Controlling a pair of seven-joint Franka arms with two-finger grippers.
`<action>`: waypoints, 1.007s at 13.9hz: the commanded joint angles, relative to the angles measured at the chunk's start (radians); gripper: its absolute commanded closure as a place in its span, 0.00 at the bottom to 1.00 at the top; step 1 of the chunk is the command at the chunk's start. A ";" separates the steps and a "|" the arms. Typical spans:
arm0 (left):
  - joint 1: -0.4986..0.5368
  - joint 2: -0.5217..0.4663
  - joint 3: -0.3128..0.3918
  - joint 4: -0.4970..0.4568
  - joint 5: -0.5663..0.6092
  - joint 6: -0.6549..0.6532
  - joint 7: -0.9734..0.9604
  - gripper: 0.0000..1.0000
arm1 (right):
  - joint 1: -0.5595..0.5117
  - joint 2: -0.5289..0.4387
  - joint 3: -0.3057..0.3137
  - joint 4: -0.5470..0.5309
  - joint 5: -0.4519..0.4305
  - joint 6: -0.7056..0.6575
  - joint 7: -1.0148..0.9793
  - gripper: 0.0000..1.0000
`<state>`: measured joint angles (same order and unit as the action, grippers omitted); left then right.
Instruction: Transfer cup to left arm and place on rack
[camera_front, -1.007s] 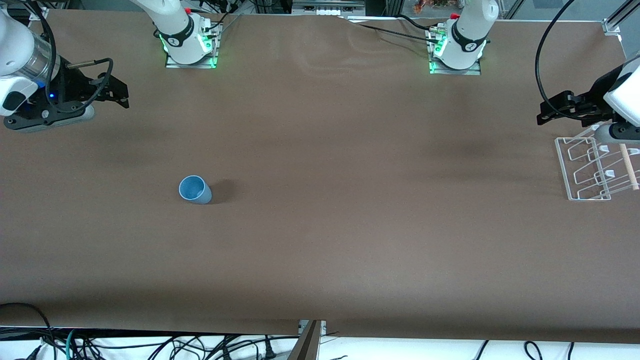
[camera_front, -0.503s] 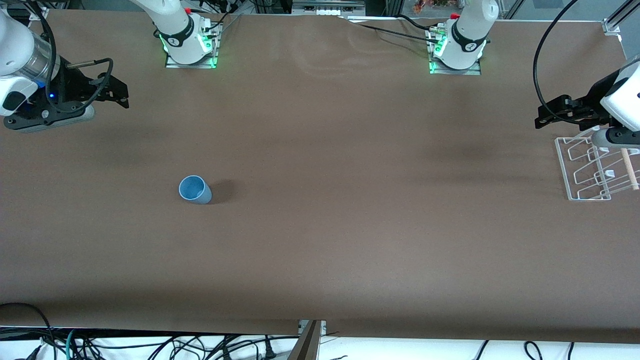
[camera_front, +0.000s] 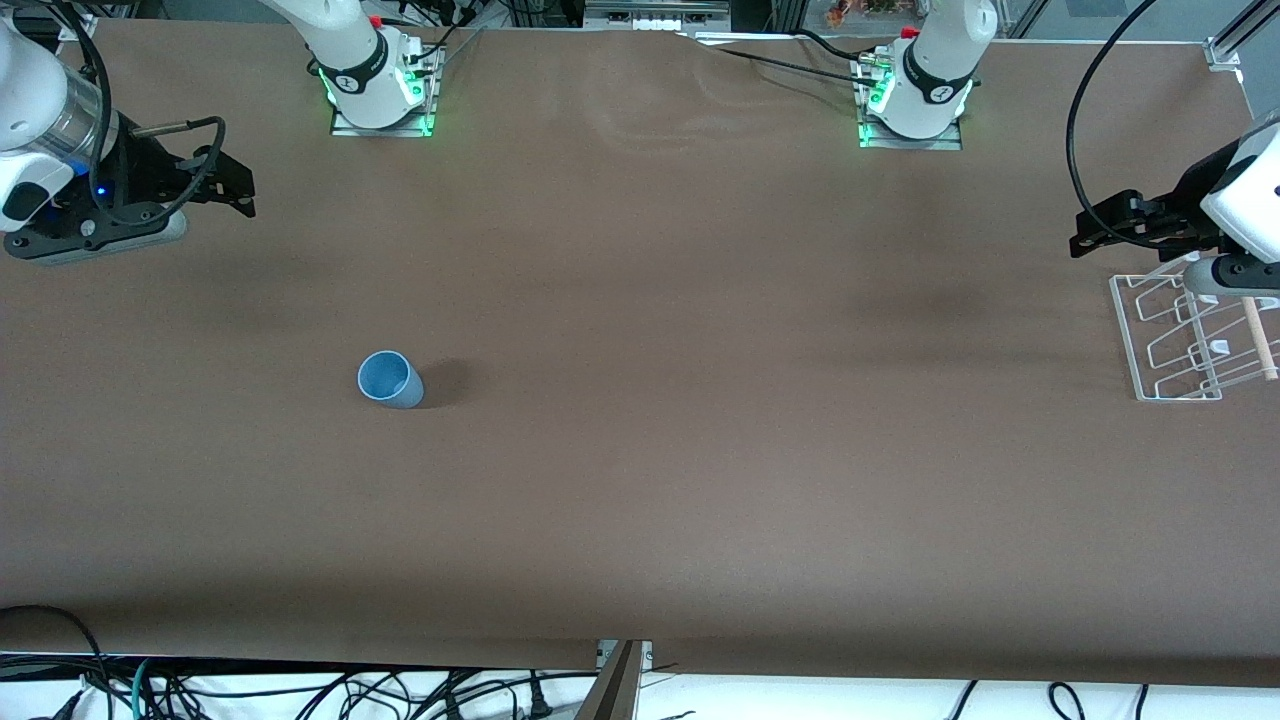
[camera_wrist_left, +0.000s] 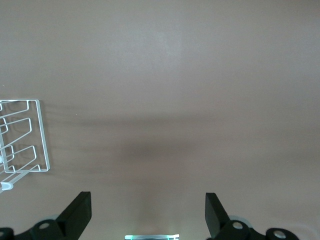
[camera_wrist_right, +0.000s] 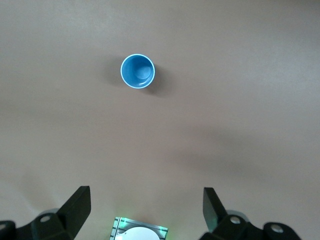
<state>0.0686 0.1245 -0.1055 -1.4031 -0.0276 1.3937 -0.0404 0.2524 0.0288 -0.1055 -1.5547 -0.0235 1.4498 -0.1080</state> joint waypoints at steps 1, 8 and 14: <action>-0.001 0.010 0.000 0.026 -0.003 -0.002 -0.010 0.00 | 0.001 0.010 0.006 0.028 -0.019 -0.008 0.011 0.01; -0.001 0.010 0.001 0.026 -0.005 -0.002 -0.009 0.00 | -0.001 0.011 0.003 0.025 -0.021 0.006 0.014 0.01; 0.000 0.010 0.003 0.026 -0.005 -0.002 -0.010 0.00 | -0.002 0.020 0.001 0.030 -0.021 0.046 0.019 0.01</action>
<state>0.0693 0.1246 -0.1035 -1.4031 -0.0276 1.3939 -0.0404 0.2517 0.0334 -0.1063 -1.5546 -0.0308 1.4944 -0.1063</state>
